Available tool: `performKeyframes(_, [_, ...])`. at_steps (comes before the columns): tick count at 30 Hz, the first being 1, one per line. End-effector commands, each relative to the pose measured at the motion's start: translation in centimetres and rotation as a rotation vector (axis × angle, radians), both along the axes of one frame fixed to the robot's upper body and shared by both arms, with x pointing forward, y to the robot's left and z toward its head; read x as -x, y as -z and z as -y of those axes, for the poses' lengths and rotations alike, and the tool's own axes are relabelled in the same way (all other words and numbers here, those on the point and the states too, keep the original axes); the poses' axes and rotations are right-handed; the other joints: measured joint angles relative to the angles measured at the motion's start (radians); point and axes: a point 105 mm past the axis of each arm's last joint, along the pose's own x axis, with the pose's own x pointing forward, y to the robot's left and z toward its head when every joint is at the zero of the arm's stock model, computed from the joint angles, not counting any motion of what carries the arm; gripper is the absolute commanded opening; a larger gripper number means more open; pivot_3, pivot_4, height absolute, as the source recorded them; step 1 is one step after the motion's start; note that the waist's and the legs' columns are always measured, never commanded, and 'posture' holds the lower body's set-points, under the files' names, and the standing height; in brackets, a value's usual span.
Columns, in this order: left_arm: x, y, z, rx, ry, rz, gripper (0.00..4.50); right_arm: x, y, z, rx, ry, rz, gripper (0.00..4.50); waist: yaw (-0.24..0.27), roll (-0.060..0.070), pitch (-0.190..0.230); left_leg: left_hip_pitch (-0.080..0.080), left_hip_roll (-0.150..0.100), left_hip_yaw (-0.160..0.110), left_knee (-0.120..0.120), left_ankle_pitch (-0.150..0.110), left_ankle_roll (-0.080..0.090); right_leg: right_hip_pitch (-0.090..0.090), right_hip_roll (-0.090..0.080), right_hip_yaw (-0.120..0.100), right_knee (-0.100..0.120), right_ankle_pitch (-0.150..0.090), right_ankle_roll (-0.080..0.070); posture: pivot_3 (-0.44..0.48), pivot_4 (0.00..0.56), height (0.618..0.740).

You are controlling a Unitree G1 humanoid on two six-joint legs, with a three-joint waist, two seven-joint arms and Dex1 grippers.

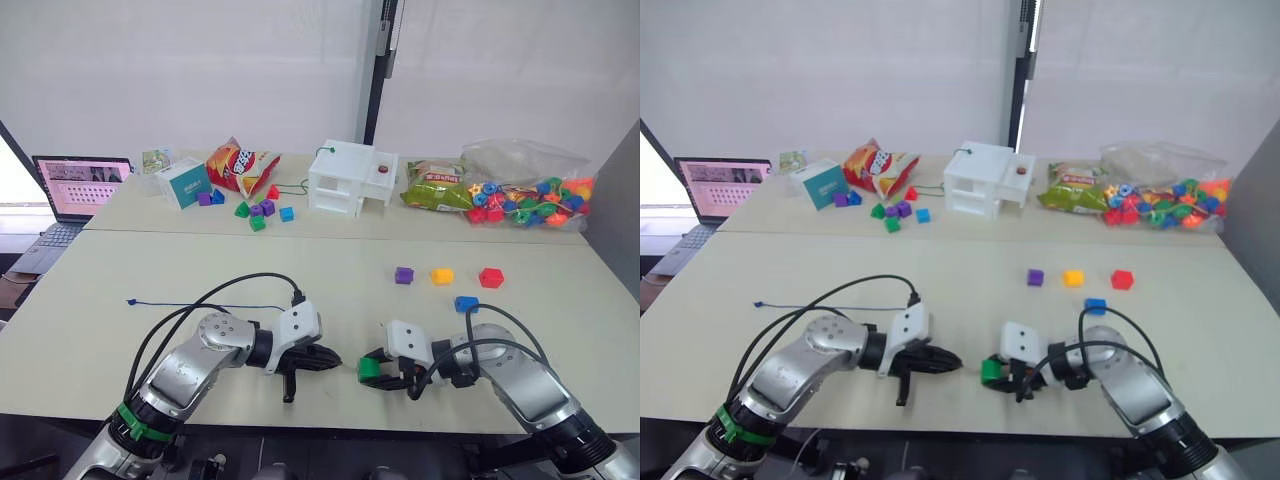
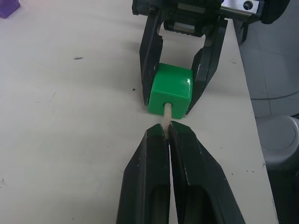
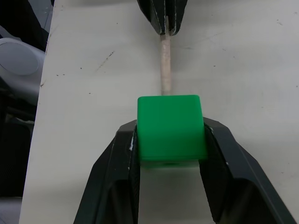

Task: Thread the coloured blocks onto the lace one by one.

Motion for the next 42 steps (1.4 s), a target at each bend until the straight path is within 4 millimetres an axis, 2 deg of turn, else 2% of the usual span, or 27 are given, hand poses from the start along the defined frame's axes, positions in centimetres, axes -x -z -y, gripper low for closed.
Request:
performKeyframes(1, [0.3,-0.5,0.8,0.024,0.042,0.013,0.0,0.6,0.8,0.5,0.028,0.009,-0.05,1.19,0.001,0.0,0.0,0.0,0.0,0.0,0.0,0.0,0.0,0.0,0.0,0.0,0.0,0.0,0.0,0.0,0.15,0.74])
performKeyframes(12, [-0.1,0.9,3.2,0.031,0.111,-0.015,0.0,0.5,0.6,0.6,0.023,0.024,-0.047,1.19,0.006,0.0,0.0,0.0,-0.001,0.0,0.001,0.0,0.0,0.0,0.0,0.0,0.0,0.0,0.0,0.0,0.15,0.74])
performKeyframes(20, [0.0,1.1,4.3,0.046,0.142,-0.025,0.0,0.7,0.6,0.7,0.027,0.032,-0.047,1.19,0.01,0.0,0.0,0.0,-0.001,0.0,0.001,0.0,0.0,0.001,0.0,0.0,0.0,0.0,0.0,0.0,0.15,0.74])
performKeyframes(23, [-1.0,0.8,3.7,0.053,0.087,0.001,0.0,0.7,0.6,0.6,0.024,0.035,-0.045,1.19,0.01,0.0,0.0,0.0,-0.001,0.0,0.002,0.0,0.0,0.0,0.0,0.0,0.0,0.0,0.0,0.0,0.15,0.74])
performKeyframes(26, [-0.9,0.4,2.8,0.049,0.091,0.021,0.7,0.8,0.7,0.6,0.023,0.043,-0.046,1.19,0.01,0.0,0.0,0.0,-0.001,0.0,0.002,0.0,0.0,0.0,0.0,0.0,0.0,0.0,0.0,0.0,0.15,0.74])
performKeyframes(29, [-1.1,0.0,1.7,0.042,0.062,0.051,1.66,0.8,0.8,0.7,0.023,0.053,-0.049,1.19,0.008,0.0,0.0,0.0,-0.001,0.0,0.002,0.0,0.0,0.0,0.0,0.0,0.0,0.0,0.0,0.0,0.15,0.74])
performKeyframes(32, [-0.7,-0.3,0.6,0.052,0.057,0.043,1.66,0.8,0.9,0.8,0.022,0.06,-0.05,1.19,0.006,0.0,0.0,0.0,-0.001,0.0,0.002,0.0,0.0,0.0,0.0,0.0,0.0,0.0,0.0,0.0,0.15,0.74])
performKeyframes(36, [-0.7,1.4,-0.9,-0.018,0.039,0.063,1.66,0.7,1.0,0.6,0.015,0.062,-0.05,1.19,0.006,0.0,0.0,0.0,-0.001,0.0,0.001,0.0,0.0,0.0,0.0,0.0,0.0,0.0,0.0,0.0,0.15,0.74])
performKeyframes(38, [-0.6,1.5,-1.0,-0.019,0.04,0.066,1.66,0.7,0.9,0.6,0.014,0.063,-0.05,1.19,0.008,0.0,0.0,0.0,-0.001,-0.001,0.001,0.0,0.0,0.0,0.0,0.0,0.0,0.0,0.0,0.0,0.15,0.74])
performKeyframes(42, [-1.2,3.1,-1.3,-0.072,0.027,0.104,1.66,0.6,0.9,0.6,0.013,0.065,-0.047,1.19,0.007,0.0,0.0,0.0,-0.001,0.0,0.001,0.0,0.0,0.0,0.0,0.0,0.0,0.0,0.0,0.0,0.15,0.74])
